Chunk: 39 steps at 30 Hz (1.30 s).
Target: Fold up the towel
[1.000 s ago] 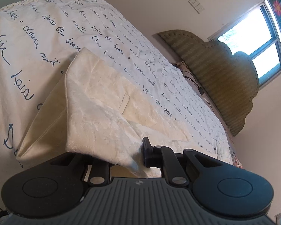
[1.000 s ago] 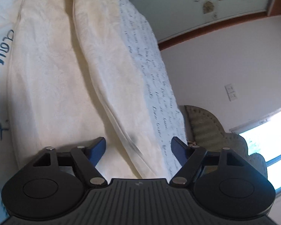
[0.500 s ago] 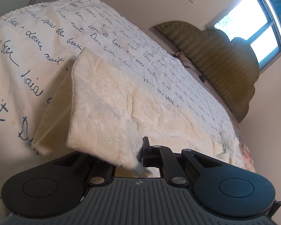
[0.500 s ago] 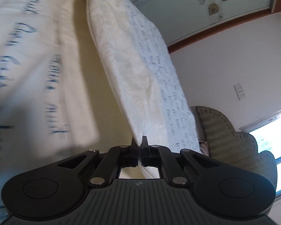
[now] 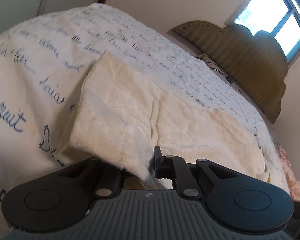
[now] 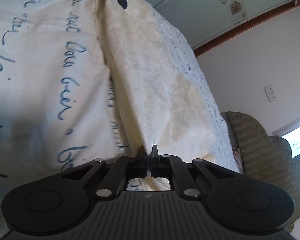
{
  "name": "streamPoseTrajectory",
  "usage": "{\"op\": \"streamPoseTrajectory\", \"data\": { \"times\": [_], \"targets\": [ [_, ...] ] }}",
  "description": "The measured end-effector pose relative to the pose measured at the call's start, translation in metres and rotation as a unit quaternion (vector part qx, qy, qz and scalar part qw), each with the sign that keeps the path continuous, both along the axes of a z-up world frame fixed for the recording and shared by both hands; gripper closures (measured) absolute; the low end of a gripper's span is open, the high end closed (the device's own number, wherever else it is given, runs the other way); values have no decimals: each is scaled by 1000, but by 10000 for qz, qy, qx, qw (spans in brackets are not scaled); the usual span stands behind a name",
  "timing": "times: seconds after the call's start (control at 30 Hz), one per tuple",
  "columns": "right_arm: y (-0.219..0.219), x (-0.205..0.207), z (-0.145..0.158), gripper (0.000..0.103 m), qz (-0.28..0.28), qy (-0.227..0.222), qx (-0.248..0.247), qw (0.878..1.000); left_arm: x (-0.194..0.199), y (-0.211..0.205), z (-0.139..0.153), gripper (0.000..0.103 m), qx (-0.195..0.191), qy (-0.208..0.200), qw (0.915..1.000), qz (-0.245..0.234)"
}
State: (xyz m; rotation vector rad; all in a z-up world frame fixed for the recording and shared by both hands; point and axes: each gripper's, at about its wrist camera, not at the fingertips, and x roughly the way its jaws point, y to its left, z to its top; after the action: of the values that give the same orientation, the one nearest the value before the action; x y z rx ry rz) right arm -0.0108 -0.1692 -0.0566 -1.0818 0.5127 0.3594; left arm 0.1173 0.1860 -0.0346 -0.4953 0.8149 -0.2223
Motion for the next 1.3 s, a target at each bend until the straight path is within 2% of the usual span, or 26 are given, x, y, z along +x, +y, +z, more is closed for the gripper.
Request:
{"op": "streamPoseTrajectory", "data": {
  "times": [0.07,0.23,0.3,0.33,0.4,0.5,0.6,0.63,0.7,0.8,0.87,0.93,1.0,1.1,1.2,1.3],
  "targets": [
    [3,-1,-8,100,-2,-29,-92,10000,-2,3,-1,88,-123,36,9999,66],
    [2,-3,2,100,-101,0,265,9996,-8,-2,9,87,230,-170,9995,152],
    [4,-2,-3,100,-144,-49,265,9995,-5,-4,6,87,303,-98,9994,131],
    [5,-1,-5,100,-186,-66,284,9994,-4,-5,4,82,329,-23,9993,147],
    [5,-1,-6,99,-265,-100,376,9989,-6,-4,4,81,290,5,9993,242],
    [7,-6,-10,99,-286,-259,379,9985,-13,4,8,71,71,73,9992,380],
    [10,-11,-14,99,-243,-449,155,9986,-22,17,14,69,-84,170,9982,566],
    [10,-13,-13,99,-233,-459,103,9986,-26,24,19,66,-100,186,9972,723],
    [8,-16,-9,98,-245,-396,95,9989,-35,37,29,66,-115,160,9947,1006],
    [-1,-23,4,92,-277,-236,323,9988,-49,52,53,59,197,-52,9875,1563],
    [-12,-27,20,88,-296,10,758,9967,-56,52,71,59,804,-243,9763,1995],
    [-26,-28,38,88,-410,154,1345,9900,-60,44,86,59,1198,-487,9674,2178],
    [-39,-25,54,88,-611,57,1922,9794,-58,29,98,58,1329,-723,9671,2047],
    [-49,-9,61,88,-998,-70,2520,9625,-45,-11,100,52,1236,-843,9794,1354],
    [-49,11,49,88,-1390,119,2734,9517,-30,-66,92,47,1091,-830,9895,453],
    [-46,23,27,88,-1704,564,2557,9500,-19,-121,77,46,1017,-706,9913,-436]
  ]
}}
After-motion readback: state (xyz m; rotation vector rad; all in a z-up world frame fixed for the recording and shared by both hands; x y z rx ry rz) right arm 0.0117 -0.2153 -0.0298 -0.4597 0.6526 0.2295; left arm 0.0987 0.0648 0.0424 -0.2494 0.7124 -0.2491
